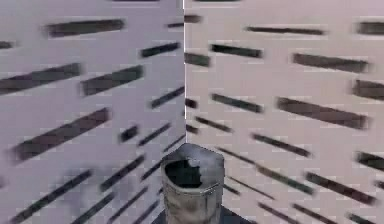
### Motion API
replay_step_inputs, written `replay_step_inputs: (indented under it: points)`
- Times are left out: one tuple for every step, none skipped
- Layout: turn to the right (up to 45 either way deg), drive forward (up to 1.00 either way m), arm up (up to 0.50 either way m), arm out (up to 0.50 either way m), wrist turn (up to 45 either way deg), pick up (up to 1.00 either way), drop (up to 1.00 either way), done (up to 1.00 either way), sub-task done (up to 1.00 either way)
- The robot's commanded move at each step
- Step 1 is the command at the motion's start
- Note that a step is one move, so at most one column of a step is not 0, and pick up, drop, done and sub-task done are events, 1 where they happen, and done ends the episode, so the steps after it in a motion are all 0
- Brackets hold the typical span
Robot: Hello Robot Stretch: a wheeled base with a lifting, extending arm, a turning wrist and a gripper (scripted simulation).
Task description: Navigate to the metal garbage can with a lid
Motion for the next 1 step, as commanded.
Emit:
replay_step_inputs:
  points:
    - [0.0, 0.0, 0.0, 0.0, 0.0, 0.0, 0.0, 1.0, 0.0]
